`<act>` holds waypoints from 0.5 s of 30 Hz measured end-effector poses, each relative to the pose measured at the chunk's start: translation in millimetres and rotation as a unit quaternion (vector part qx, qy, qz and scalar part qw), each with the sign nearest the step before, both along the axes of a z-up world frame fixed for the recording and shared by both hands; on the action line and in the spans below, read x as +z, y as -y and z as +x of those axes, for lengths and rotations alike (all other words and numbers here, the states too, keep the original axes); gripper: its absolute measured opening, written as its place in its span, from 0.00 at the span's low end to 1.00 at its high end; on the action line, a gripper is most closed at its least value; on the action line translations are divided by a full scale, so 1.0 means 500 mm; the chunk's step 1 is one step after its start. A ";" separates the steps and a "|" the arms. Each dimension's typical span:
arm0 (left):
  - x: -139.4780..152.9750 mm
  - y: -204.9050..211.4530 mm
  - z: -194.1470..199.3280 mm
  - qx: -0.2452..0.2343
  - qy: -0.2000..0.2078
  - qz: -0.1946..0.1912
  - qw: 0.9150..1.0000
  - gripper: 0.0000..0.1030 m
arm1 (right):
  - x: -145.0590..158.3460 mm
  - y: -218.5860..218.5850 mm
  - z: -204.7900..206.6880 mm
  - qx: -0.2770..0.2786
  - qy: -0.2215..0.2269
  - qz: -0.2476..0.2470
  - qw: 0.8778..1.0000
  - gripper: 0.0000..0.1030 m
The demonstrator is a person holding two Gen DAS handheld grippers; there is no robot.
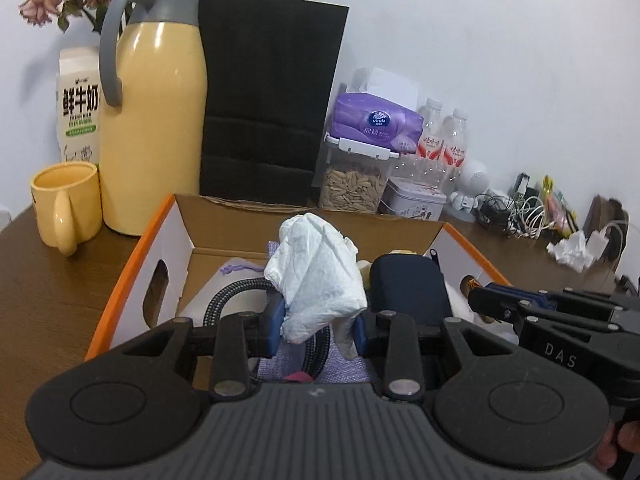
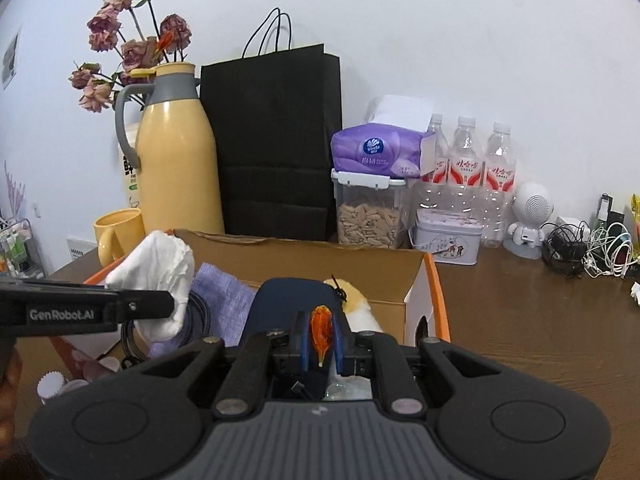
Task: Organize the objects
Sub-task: 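Lower both items into the box and open both grippers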
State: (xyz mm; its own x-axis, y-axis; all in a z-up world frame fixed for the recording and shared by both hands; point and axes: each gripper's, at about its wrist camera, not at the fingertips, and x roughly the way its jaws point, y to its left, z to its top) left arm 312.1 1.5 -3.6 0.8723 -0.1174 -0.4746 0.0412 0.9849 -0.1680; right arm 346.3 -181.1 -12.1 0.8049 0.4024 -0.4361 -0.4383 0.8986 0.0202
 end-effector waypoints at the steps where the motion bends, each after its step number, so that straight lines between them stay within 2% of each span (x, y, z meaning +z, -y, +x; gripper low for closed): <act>1: -0.001 0.003 -0.004 0.001 0.006 0.009 1.000 0.41 | -0.003 -0.002 -0.001 0.002 -0.001 -0.001 1.000 0.11; 2: 0.000 0.006 -0.007 0.002 0.013 0.019 1.000 0.46 | -0.005 -0.004 -0.001 0.006 -0.004 -0.003 1.000 0.11; 4: 0.000 0.012 -0.013 0.015 0.026 0.044 0.999 0.75 | -0.008 -0.007 -0.006 0.010 -0.006 -0.007 1.000 0.12; 6: 0.002 0.014 -0.020 0.025 0.037 0.060 0.997 0.91 | -0.011 -0.008 -0.008 0.008 -0.006 -0.009 1.000 0.24; 7: 0.005 0.013 -0.023 0.033 0.043 0.064 0.996 0.97 | -0.011 -0.008 -0.008 0.008 -0.006 -0.010 1.000 0.38; 8: 0.006 0.012 -0.024 0.039 0.049 0.067 0.996 1.00 | -0.011 -0.008 -0.009 0.008 -0.006 -0.010 1.000 0.60; 9: 0.007 0.010 -0.025 0.046 0.052 0.069 0.995 1.00 | -0.012 -0.008 -0.010 0.007 -0.006 -0.011 1.000 0.65; 10: 0.006 0.008 -0.022 0.049 0.049 0.069 0.995 1.00 | -0.012 -0.008 -0.012 0.004 -0.004 -0.013 1.000 0.78; 11: 0.006 0.007 -0.019 0.051 0.046 0.068 0.995 1.00 | -0.013 -0.010 -0.013 0.003 -0.002 -0.015 1.000 0.85; 15: 0.002 0.004 -0.014 0.053 0.040 0.067 0.996 1.00 | -0.012 -0.011 -0.014 0.003 -0.001 -0.016 1.000 0.89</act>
State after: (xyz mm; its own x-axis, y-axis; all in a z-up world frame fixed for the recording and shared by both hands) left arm 305.3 -0.5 -2.7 0.9123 0.0360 -0.4079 -0.0554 0.9978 -0.0359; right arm 339.2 -175.6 -18.2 0.8012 0.3932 -0.4511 -0.4443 0.8958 -0.0081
